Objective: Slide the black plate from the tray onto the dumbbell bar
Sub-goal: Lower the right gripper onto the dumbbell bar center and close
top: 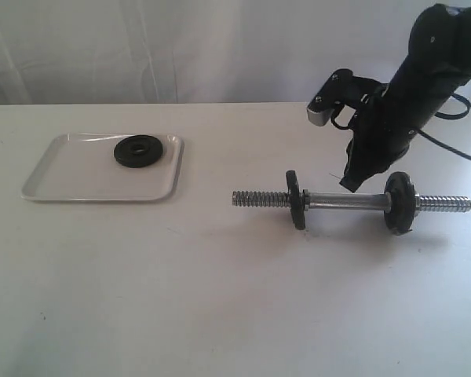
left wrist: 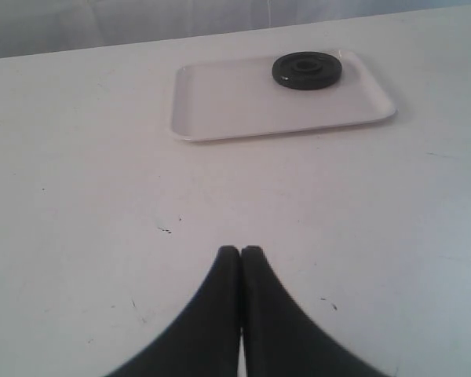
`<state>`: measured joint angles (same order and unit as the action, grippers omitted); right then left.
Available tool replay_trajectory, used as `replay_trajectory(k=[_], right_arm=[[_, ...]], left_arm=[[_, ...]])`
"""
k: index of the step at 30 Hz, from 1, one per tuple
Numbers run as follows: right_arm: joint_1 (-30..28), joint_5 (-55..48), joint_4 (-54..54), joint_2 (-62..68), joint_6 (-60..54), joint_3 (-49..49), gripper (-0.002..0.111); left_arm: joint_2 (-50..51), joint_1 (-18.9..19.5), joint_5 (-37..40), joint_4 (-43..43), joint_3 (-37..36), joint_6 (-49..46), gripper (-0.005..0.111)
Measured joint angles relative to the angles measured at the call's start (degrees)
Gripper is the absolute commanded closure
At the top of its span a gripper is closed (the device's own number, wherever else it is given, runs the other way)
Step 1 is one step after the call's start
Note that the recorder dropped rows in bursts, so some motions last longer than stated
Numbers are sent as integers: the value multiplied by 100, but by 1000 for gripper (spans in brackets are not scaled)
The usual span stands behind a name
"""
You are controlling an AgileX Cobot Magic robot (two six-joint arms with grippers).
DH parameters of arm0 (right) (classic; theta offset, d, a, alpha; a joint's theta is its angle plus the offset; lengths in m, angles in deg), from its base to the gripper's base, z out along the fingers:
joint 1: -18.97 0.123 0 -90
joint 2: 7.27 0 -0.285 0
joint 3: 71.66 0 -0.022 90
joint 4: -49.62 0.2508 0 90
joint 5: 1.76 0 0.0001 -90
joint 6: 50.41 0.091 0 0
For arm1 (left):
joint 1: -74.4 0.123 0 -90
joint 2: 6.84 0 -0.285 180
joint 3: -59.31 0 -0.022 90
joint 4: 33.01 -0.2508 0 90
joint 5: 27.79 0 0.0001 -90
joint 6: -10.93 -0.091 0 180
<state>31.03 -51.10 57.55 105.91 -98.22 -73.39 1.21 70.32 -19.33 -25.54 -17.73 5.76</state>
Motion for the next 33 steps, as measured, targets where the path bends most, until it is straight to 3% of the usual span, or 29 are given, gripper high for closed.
replay_trajectory(k=[3,7,10,12,33], right_arm=[[0,-354,363,60,-242,-206,107],[0,-365,375,161,-276,-217,72],[52,-365,375,185,-360,-217,31],[104,-378,375,188,-394,-217,21],[453,365,-475,1009,-733,-217,24]], left_arm=[[0,0,0,0,0,0,107],[0,0,0,0,0,0,107],[0,0,0,0,0,0,107],[0,0,0,0,0,0,107],[0,0,0,0,0,0,107]])
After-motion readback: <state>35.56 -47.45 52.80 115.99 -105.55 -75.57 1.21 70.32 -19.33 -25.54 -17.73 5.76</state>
